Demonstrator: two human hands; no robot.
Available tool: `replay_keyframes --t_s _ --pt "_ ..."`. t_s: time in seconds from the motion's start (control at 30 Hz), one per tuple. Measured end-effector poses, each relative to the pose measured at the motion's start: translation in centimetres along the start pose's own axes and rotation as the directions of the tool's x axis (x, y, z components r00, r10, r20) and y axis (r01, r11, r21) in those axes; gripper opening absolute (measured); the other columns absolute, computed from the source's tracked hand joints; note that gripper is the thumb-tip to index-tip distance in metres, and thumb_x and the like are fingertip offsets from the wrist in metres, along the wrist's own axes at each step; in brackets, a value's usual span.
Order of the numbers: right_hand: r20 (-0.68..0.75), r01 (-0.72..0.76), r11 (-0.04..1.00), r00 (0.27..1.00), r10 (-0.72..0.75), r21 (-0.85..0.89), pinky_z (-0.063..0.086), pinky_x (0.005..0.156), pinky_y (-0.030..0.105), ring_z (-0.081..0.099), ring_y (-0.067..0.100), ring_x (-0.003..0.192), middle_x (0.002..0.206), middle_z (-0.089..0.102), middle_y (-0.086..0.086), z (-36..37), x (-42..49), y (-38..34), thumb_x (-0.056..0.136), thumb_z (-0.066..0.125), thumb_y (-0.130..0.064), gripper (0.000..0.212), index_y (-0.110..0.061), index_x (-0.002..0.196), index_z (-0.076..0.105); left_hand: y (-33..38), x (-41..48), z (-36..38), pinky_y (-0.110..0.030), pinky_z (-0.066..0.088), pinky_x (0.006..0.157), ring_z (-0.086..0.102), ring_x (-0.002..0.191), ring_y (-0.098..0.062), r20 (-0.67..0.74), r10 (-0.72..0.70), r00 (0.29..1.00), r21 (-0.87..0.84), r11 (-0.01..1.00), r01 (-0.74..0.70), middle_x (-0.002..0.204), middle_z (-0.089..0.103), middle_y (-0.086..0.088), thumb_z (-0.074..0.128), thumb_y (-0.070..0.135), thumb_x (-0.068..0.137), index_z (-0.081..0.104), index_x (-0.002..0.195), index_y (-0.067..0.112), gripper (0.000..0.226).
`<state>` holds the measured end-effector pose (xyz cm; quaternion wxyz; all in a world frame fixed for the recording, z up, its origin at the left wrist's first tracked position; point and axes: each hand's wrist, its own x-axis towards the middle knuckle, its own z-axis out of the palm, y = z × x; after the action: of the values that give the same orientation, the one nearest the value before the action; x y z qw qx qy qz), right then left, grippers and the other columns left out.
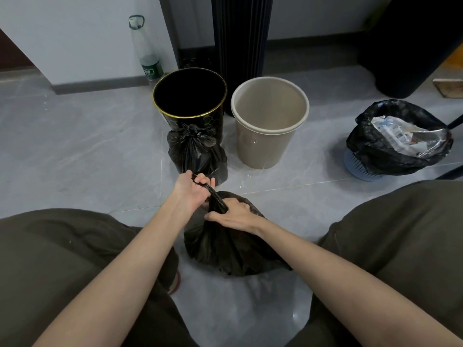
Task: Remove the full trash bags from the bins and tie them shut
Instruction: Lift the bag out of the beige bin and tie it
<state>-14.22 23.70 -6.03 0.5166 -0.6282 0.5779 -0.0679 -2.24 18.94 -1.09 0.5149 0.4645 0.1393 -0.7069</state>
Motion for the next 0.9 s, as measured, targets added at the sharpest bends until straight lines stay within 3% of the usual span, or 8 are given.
replay_keyframes --t_s 0.3,0.47,0.53,0.6,0.67,0.73,0.8,0.9 --pt "-0.04 0.141 0.953 0.987 -0.157 -0.266 0.025 0.092 0.038 0.055 0.018 0.097 0.082 0.061 -0.005 0.2 0.4 1.1 0.095 0.045 -0.044 0.023 -0.022 0.094 0.037 1.0 0.5 -1.0 -0.025 0.038 0.068 0.014 0.048 -0.011 -0.013 0.045 0.999 0.036 0.998 -0.045 0.039 0.023 0.002 0.017 0.023 0.103 0.026 0.069 0.016 0.035" --pt "0.005 0.187 0.833 0.976 -0.216 -0.52 0.025 0.103 0.045 0.046 0.023 0.101 0.079 0.042 -0.002 -0.2 0.2 2.6 0.101 0.032 -0.026 0.02 -0.021 0.089 0.047 1.5 1.3 -2.2 -0.025 0.044 0.065 0.022 0.032 -0.006 0.042 0.212 0.976 0.385 0.898 -0.212 0.034 0.024 0.007 0.024 0.019 0.103 0.028 0.067 0.017 0.037" --pt "-0.003 0.144 0.829 0.985 -0.174 -0.541 0.022 0.104 0.046 0.043 0.026 0.105 0.086 0.041 0.004 -0.5 0.1 3.3 0.101 0.033 -0.025 0.017 -0.018 0.089 0.043 1.9 0.8 -2.0 -0.03 0.049 0.069 0.03 0.039 -0.006 0.164 0.368 0.915 0.703 0.607 -0.37 0.043 0.03 0.005 0.031 0.02 0.102 0.034 0.07 0.015 0.032" --pt "-0.019 0.12 0.842 0.988 -0.153 -0.526 0.021 0.103 0.046 0.042 0.026 0.107 0.087 0.041 0.004 -0.8 0.1 3.5 0.101 0.033 -0.025 0.017 -0.018 0.086 0.039 2.2 -0.7 -1.4 -0.032 0.044 0.08 0.044 0.064 -0.008 0.433 0.422 0.797 0.865 0.054 -0.499 0.07 0.043 0.0 0.049 0.028 0.096 0.047 0.089 0.01 0.019" --pt "-0.018 0.11 0.843 0.99 -0.14 -0.527 0.022 0.1 0.046 0.041 0.025 0.108 0.087 0.042 0.004 -1.0 0.1 3.5 0.101 0.032 -0.025 0.017 -0.019 0.086 0.038 2.4 -1.9 -1.3 -0.035 0.033 0.104 0.045 0.107 -0.015 0.639 0.185 0.746 0.713 -0.505 -0.486 0.11 0.044 -0.004 0.065 0.044 0.082 0.04 0.128 0.011 0.061" --pt "-0.009 0.106 0.838 0.991 -0.132 -0.535 0.023 0.098 0.045 0.04 0.025 0.108 0.087 0.042 0.005 -1.0 0.2 3.4 0.101 0.032 -0.025 0.018 -0.019 0.085 0.038 1.7 -2.7 -1.9 -0.052 0.003 0.118 0.021 0.139 -0.023 0.681 -0.114 0.724 0.228 -0.906 -0.357 0.144 0.029 -0.005 0.068 0.054 0.074 0.014 0.148 0.016 0.1" --pt "-0.001 0.108 0.833 0.992 -0.129 -0.542 0.023 0.097 0.045 0.04 0.025 0.107 0.087 0.043 0.005 -1.0 0.3 3.4 0.101 0.032 -0.025 0.02 -0.018 0.083 0.037 0.3 -2.4 -3.3 -0.057 -0.013 0.111 0.017 0.144 -0.024 0.645 -0.264 0.717 -0.205 -0.964 -0.17 0.151 0.027 -0.005 0.065 0.046 0.08 -0.001 0.15 0.012 0.102" --pt "0.009 0.114 0.833 0.991 -0.13 -0.542 0.024 0.098 0.045 0.04 0.024 0.106 0.086 0.044 0.005 -1.2 0.2 3.5 0.101 0.032 -0.024 0.02 -0.018 0.082 0.037 -0.5 -2.2 -4.0 -0.05 0.005 0.117 0.052 0.12 -0.028 0.544 -0.196 0.816 -0.102 -0.981 -0.168 0.121 0.06 -0.009 0.048 0.024 0.095 0.025 0.143 0.004 0.056"
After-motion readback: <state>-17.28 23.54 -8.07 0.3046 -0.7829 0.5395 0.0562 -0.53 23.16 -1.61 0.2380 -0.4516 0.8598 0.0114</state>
